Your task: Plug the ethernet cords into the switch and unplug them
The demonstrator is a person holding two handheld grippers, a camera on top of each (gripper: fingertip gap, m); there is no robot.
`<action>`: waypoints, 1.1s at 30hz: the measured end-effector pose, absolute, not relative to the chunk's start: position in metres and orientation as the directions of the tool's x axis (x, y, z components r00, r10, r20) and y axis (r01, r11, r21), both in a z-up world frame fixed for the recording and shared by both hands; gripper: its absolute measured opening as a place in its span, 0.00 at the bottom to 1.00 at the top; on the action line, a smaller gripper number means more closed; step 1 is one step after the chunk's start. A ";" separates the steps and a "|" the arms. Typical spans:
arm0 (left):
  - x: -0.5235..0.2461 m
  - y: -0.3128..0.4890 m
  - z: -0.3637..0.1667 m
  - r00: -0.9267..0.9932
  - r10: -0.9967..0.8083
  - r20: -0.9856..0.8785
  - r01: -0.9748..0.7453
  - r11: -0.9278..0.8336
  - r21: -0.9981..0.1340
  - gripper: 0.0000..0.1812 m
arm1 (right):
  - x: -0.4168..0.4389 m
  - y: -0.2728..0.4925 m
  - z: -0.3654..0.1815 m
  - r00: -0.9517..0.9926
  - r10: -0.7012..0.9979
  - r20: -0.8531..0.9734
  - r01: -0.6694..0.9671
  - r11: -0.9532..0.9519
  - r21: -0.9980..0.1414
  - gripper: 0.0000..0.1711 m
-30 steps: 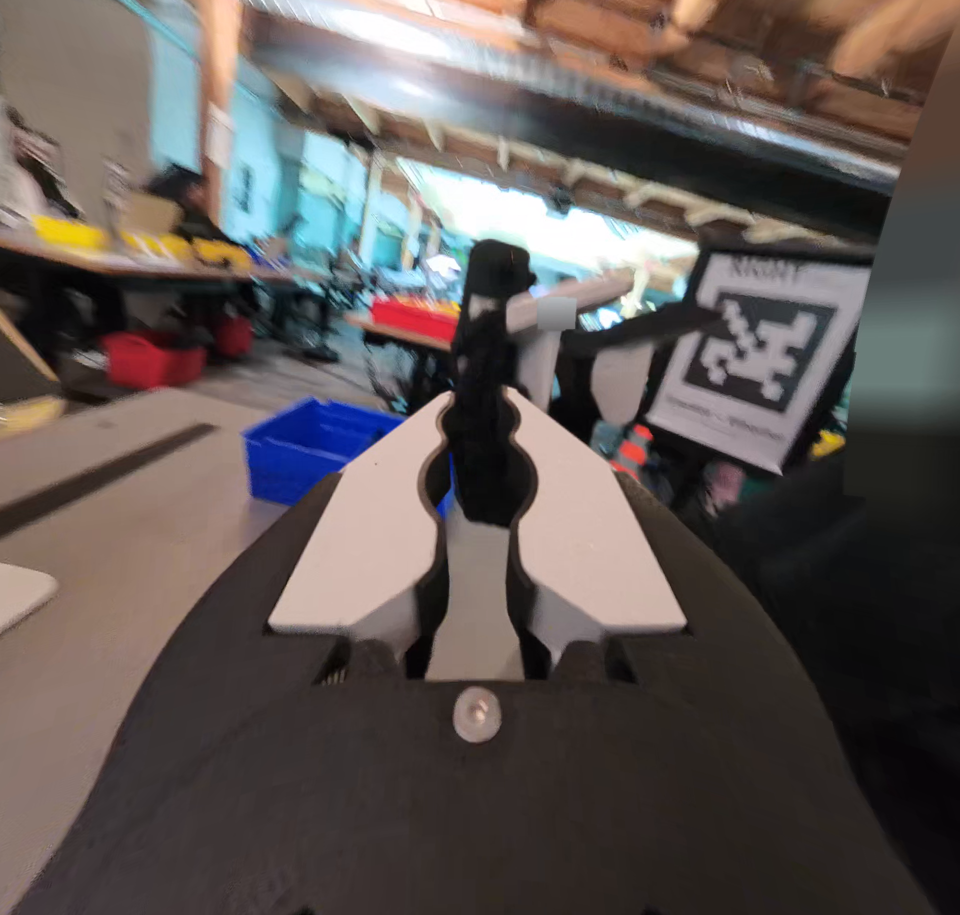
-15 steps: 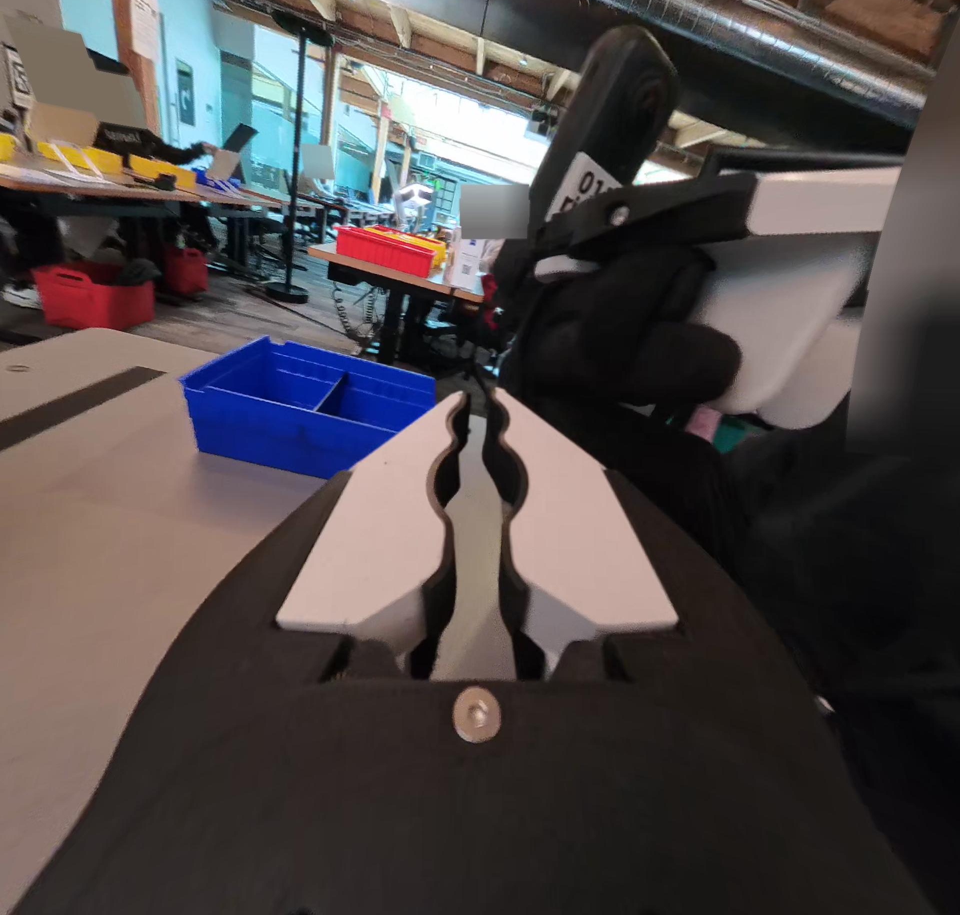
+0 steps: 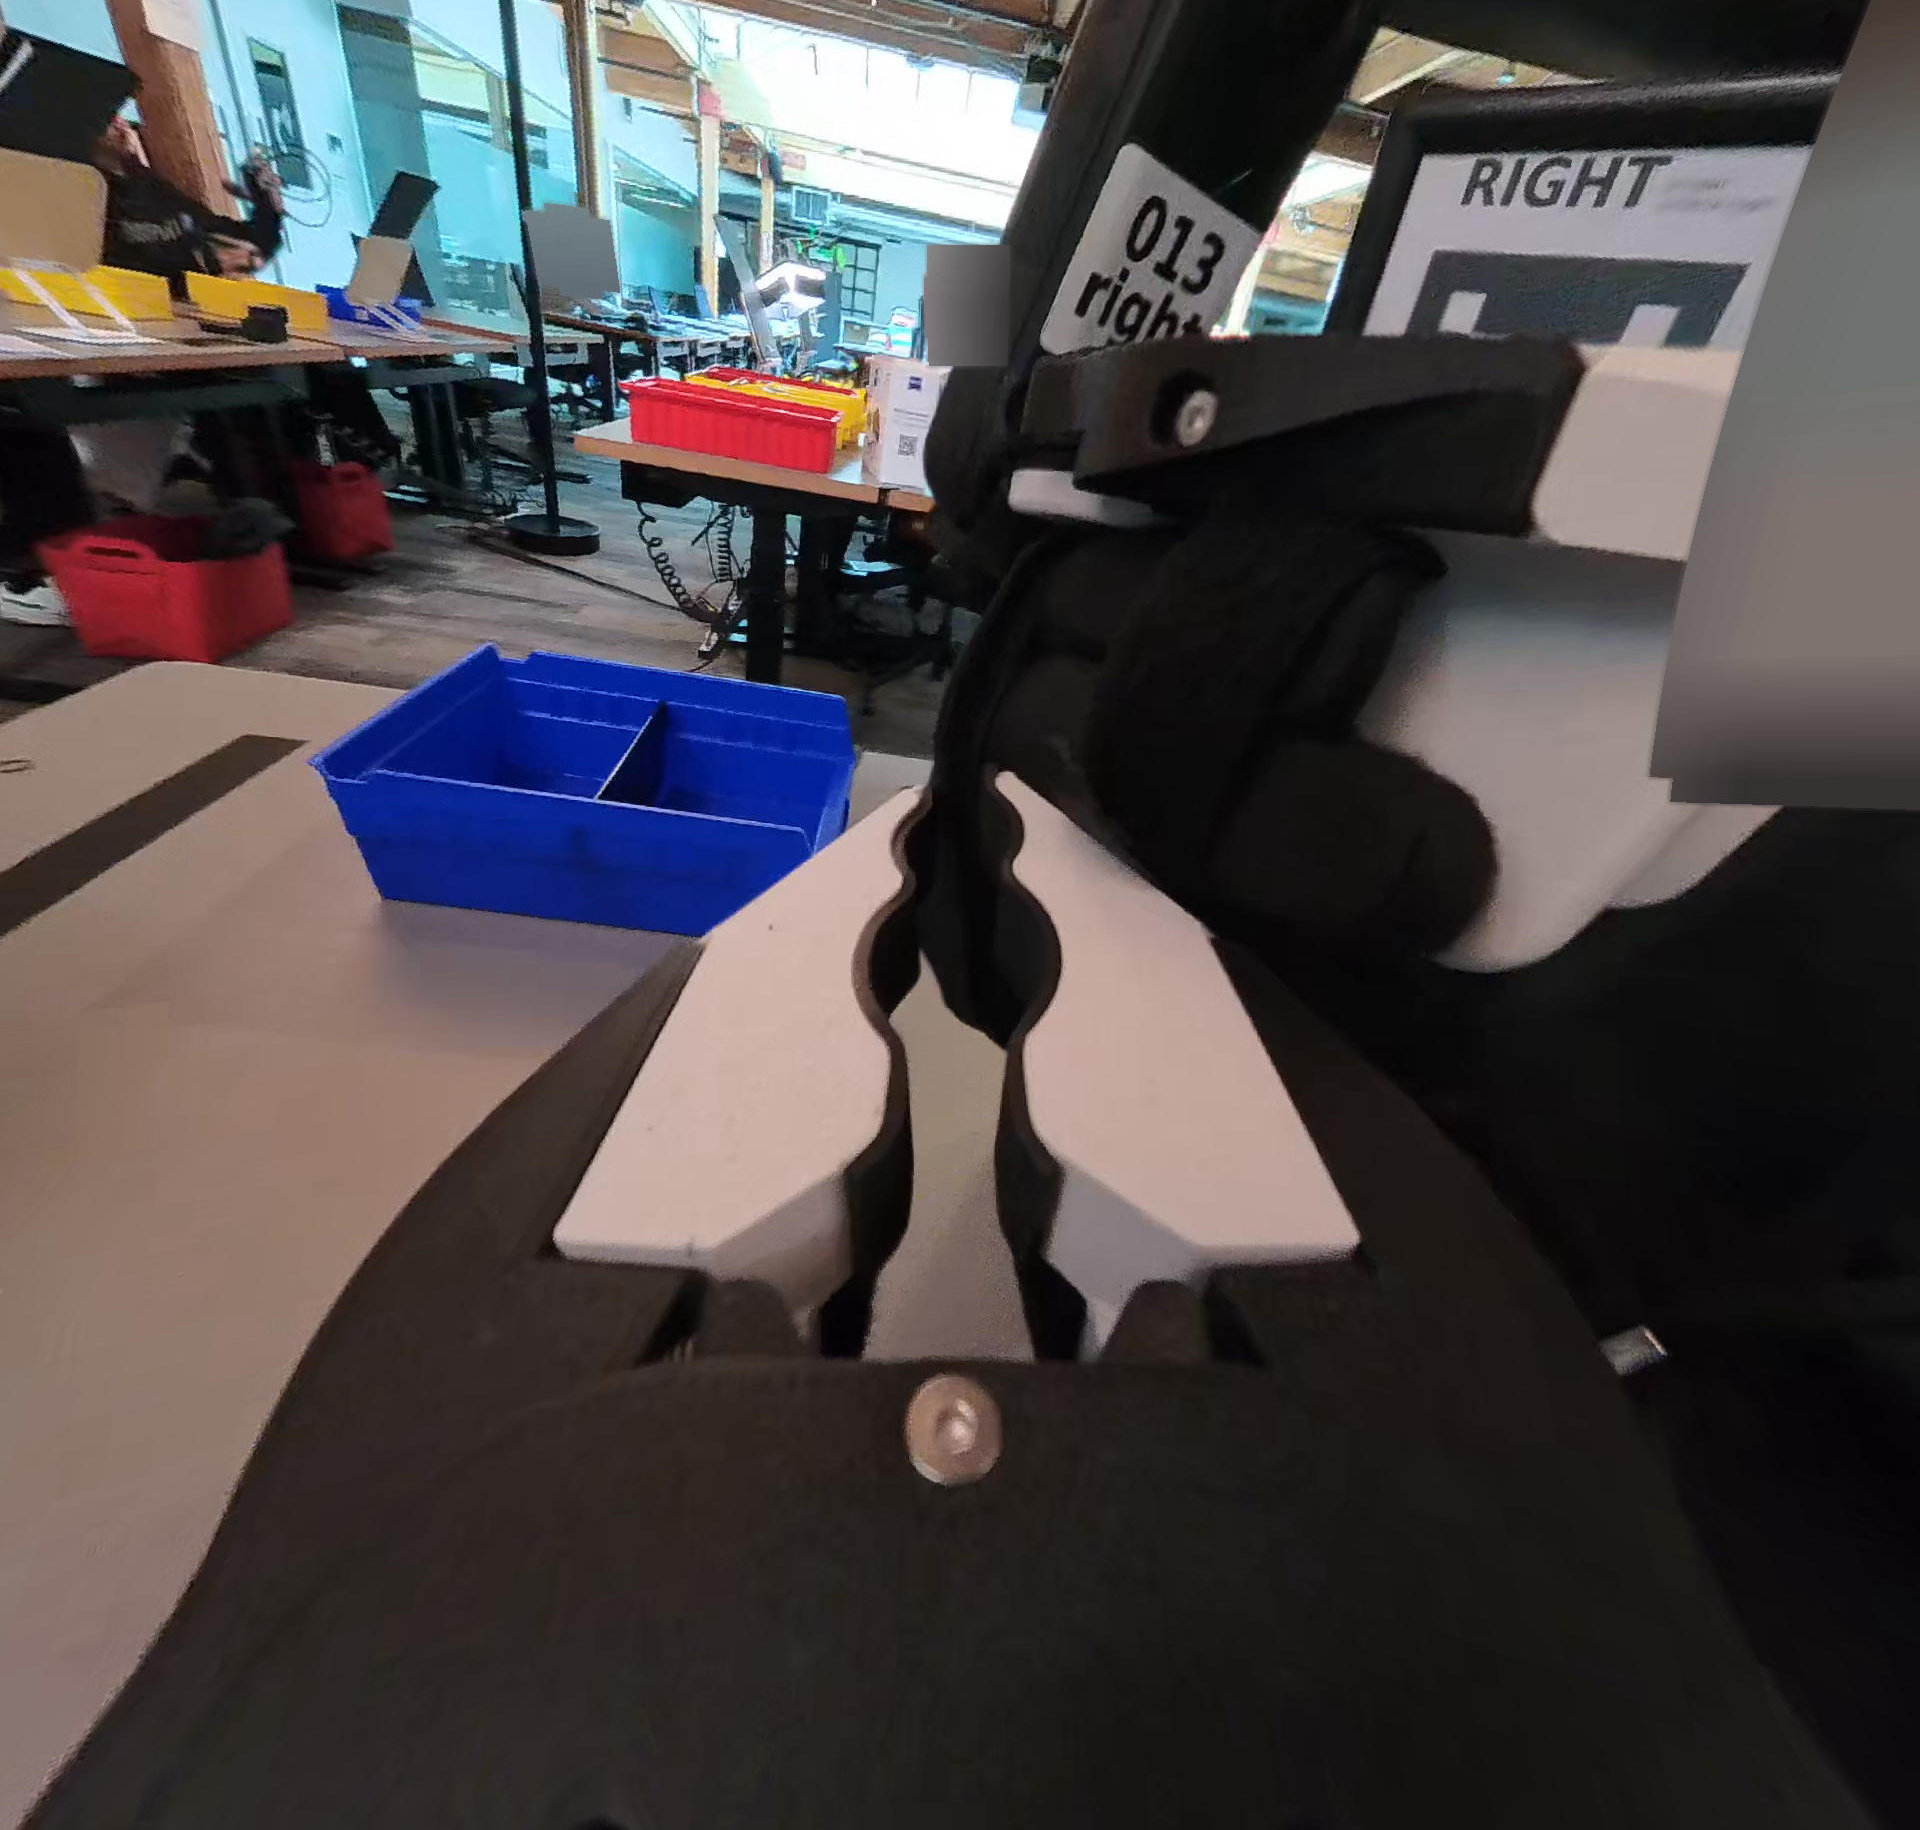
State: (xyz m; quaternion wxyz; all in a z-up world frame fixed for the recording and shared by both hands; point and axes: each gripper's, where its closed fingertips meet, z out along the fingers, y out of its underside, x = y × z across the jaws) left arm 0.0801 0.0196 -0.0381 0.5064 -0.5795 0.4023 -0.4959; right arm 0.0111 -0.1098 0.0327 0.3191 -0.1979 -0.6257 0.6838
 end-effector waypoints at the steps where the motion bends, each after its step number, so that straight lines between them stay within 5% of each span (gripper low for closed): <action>1: 0.080 0.019 -0.038 0.178 -0.967 0.180 0.042 -0.175 -0.984 0.02 | 0.010 -0.112 0.030 -0.723 0.680 0.123 -0.172 -0.004 -0.985 0.33; 7: 0.080 0.011 -0.029 0.216 -0.976 0.020 -0.065 -0.035 -0.997 0.02 | 0.019 -0.123 0.032 -0.744 0.652 0.147 -0.155 0.046 -0.987 0.32; 24: 0.084 0.005 -0.034 0.180 -0.979 0.096 -0.035 -0.104 -0.994 0.00 | 0.007 -0.137 0.032 -0.735 0.665 0.132 -0.138 0.044 -0.989 0.44; 33: 0.093 -0.017 -0.038 0.011 -0.983 0.182 -0.027 -0.182 -0.983 0.01 | 0.019 -0.176 0.024 -0.816 0.552 0.172 -0.156 0.077 -0.985 0.26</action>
